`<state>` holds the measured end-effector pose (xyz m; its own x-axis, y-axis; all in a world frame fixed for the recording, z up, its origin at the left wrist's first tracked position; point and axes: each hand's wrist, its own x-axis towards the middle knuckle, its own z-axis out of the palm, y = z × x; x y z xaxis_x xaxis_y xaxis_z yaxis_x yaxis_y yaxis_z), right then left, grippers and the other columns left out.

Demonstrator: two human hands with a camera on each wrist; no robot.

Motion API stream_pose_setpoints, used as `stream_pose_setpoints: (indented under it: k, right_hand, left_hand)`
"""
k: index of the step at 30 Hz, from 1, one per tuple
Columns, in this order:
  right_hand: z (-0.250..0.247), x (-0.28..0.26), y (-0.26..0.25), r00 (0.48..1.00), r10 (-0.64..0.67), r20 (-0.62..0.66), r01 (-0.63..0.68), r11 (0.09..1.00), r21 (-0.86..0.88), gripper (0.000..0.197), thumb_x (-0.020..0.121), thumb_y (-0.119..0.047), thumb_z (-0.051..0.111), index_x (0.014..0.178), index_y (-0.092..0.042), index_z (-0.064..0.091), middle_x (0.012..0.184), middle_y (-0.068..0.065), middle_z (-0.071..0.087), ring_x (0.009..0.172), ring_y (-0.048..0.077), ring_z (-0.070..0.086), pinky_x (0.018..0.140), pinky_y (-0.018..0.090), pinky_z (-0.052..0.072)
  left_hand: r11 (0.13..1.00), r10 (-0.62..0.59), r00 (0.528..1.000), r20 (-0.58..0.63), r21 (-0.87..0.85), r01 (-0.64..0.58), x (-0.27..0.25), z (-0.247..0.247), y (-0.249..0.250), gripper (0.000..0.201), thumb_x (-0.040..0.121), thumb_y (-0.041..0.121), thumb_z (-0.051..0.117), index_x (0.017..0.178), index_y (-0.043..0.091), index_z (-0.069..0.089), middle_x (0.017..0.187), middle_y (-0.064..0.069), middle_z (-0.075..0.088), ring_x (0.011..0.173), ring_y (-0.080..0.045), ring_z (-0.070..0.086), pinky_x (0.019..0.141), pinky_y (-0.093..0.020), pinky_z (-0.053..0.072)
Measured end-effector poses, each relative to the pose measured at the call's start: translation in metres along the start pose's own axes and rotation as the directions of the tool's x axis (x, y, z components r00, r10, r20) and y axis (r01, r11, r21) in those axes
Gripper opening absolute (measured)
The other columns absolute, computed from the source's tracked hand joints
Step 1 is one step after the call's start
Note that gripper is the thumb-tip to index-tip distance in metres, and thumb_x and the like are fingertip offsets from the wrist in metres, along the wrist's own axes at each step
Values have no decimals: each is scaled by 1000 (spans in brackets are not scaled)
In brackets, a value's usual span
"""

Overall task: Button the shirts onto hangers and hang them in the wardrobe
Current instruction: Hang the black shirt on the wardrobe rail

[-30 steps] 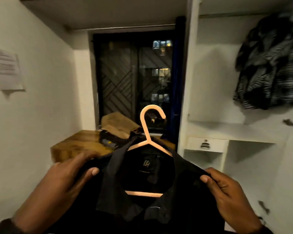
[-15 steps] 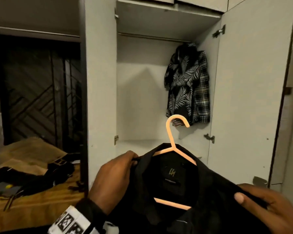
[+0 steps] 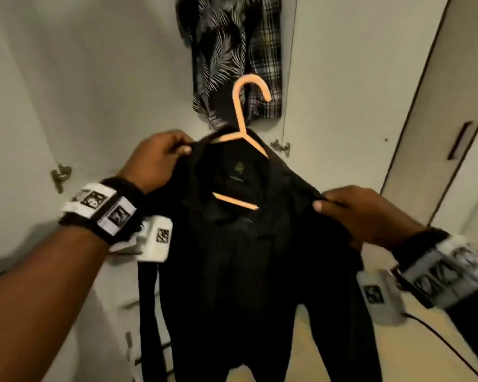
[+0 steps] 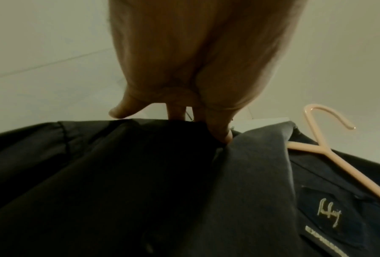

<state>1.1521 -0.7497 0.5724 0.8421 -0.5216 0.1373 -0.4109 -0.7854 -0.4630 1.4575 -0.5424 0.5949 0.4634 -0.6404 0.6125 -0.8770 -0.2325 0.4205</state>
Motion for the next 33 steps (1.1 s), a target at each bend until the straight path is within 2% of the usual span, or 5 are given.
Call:
stream_pose_setpoints:
  k: [4,11,17,21,33]
  right_hand:
    - [9,57,-2,993,81,86,-117,772,624,39,103,-22,54,108,16,50,99,15,51,105,53,59,70,51,61]
    - [-15,176,-28,989,9,-150,114,605,788,25,102,-13,54,108,10,64,106,26,67,104,36,69,80,45,62]
    - [-62,291,-76,961,-77,-264,264,525,809,21,104,-12,52,95,3,65,98,19,65,92,28,69,72,38,63]
    - [-103,368,-115,940,-105,-326,331,522,786,23,103,-11,53,99,11,58,102,22,57,93,32,65,59,32,60]
    - [-229,512,-223,699,-412,-585,213,901,-379,67,100,-60,37,138,-5,44,130,13,60,120,30,58,95,32,43]
  left_hand:
    - [999,-39,998,-40,16,40,54,14,-34,14,97,9,59,98,19,69,97,-3,70,97,-25,64,86,-33,45]
    - [994,-99,980,-172,-65,89,146,1,-69,28,100,13,56,89,38,64,104,-1,69,105,-24,64,93,-34,45]
    - [995,73,756,-650,-6,-101,166,32,-29,70,89,53,59,149,22,38,156,-7,30,148,-20,27,122,-40,25]
    - [982,12,942,-336,181,52,185,84,-15,119,62,89,59,150,60,-16,157,14,-42,149,-20,-33,117,-69,9]
    - [821,141,944,-298,568,57,385,138,-91,121,40,106,30,148,54,39,163,-12,32,142,-43,32,72,-81,42]
